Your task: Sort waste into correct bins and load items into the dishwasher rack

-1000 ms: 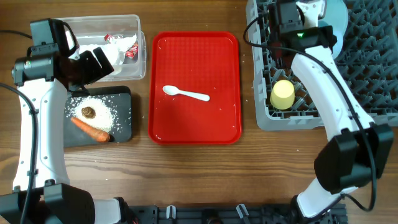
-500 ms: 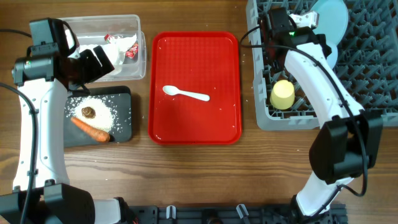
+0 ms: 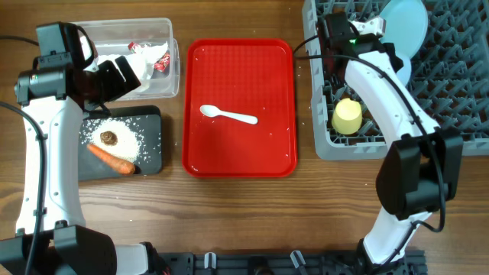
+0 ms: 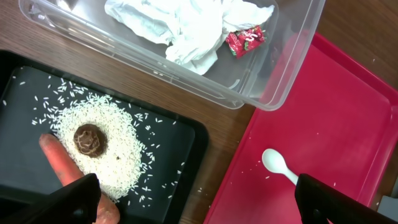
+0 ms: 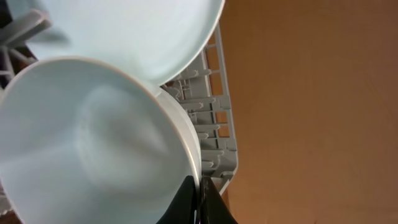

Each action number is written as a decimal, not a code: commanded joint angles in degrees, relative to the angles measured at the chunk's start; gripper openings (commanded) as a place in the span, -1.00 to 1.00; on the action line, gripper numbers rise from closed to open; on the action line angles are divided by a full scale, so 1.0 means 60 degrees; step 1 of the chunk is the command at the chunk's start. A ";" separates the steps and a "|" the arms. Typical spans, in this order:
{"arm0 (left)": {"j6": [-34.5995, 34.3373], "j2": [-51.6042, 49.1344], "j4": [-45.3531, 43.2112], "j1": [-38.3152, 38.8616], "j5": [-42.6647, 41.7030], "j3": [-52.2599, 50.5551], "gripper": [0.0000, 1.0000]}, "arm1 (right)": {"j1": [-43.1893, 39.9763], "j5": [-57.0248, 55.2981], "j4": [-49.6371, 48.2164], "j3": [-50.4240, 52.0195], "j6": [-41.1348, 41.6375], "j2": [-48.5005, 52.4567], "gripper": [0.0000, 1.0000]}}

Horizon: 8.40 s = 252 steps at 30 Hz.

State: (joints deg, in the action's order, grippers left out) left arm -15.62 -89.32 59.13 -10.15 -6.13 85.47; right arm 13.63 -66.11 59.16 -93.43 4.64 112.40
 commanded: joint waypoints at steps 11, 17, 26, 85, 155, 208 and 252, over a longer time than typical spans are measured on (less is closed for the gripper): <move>-0.0040 -0.0055 -0.0025 -0.0051 -0.0149 -0.0018 1.00 | 0.1271 0.1392 0.0674 0.0029 -0.0248 0.0178 0.28; -0.0040 -0.0055 -0.0015 -0.0051 -0.0146 -0.0018 1.00 | 0.1479 0.1501 0.1005 0.0007 -0.0171 0.0062 1.00; -0.0044 -0.0055 -0.0022 -0.0051 -0.0146 -0.0022 0.99 | 0.1705 0.6550 0.0324 -0.1399 -0.1362 -0.1133 0.97; -0.0044 -0.0368 -0.0018 -0.0051 0.0350 -0.0022 1.00 | 0.3111 1.2805 -0.0630 -0.1872 -0.2444 0.2364 -0.91; -0.0044 -0.0368 -0.0495 -0.0051 0.0353 -0.0022 1.00 | -0.1446 1.1661 -0.3031 0.2772 -0.1541 -1.1016 0.99; -0.0047 0.1370 -0.0437 0.0324 0.0229 -0.0055 1.00 | -0.1461 1.2375 -0.9959 1.5522 -0.1501 -1.8688 0.99; -0.0047 1.4823 -0.9267 0.1479 -0.0565 -1.4189 1.00 | -0.1461 1.2375 -0.9959 1.5522 -0.1501 -1.8688 0.99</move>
State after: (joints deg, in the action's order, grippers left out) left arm -15.81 -0.84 3.29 -0.86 -9.87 0.60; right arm 4.82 7.51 -0.40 -0.36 -4.19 0.78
